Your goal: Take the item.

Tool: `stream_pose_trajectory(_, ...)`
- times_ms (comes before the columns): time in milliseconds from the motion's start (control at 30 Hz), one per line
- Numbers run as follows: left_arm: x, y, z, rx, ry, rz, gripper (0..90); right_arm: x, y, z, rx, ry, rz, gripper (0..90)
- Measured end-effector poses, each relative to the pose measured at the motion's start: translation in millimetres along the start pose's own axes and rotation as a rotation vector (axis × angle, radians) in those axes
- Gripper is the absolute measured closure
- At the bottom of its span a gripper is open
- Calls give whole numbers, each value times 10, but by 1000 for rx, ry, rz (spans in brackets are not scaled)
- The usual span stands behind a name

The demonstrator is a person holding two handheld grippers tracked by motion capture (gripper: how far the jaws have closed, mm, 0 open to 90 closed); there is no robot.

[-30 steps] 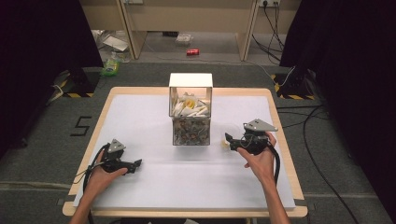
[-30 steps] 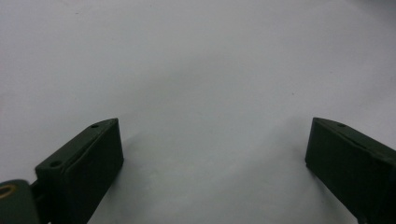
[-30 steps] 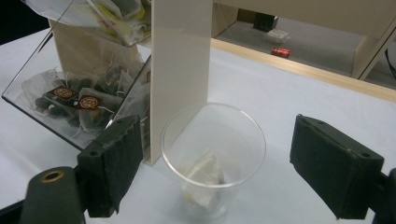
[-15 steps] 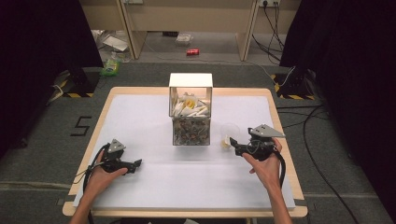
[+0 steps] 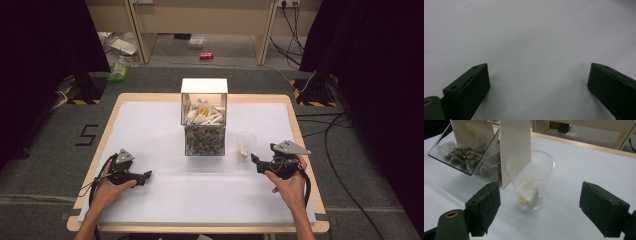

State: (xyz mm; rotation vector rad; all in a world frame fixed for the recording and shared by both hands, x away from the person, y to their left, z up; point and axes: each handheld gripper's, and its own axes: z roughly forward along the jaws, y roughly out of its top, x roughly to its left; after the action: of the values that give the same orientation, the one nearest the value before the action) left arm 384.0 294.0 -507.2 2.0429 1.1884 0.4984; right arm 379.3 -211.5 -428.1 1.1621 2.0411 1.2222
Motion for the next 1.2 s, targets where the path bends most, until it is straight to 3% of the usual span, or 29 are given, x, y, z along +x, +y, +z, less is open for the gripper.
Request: stream_pose_trajectory(1200,-1,0,1,-1,1,0,34,-44,-373,-99,50,3,22,183)
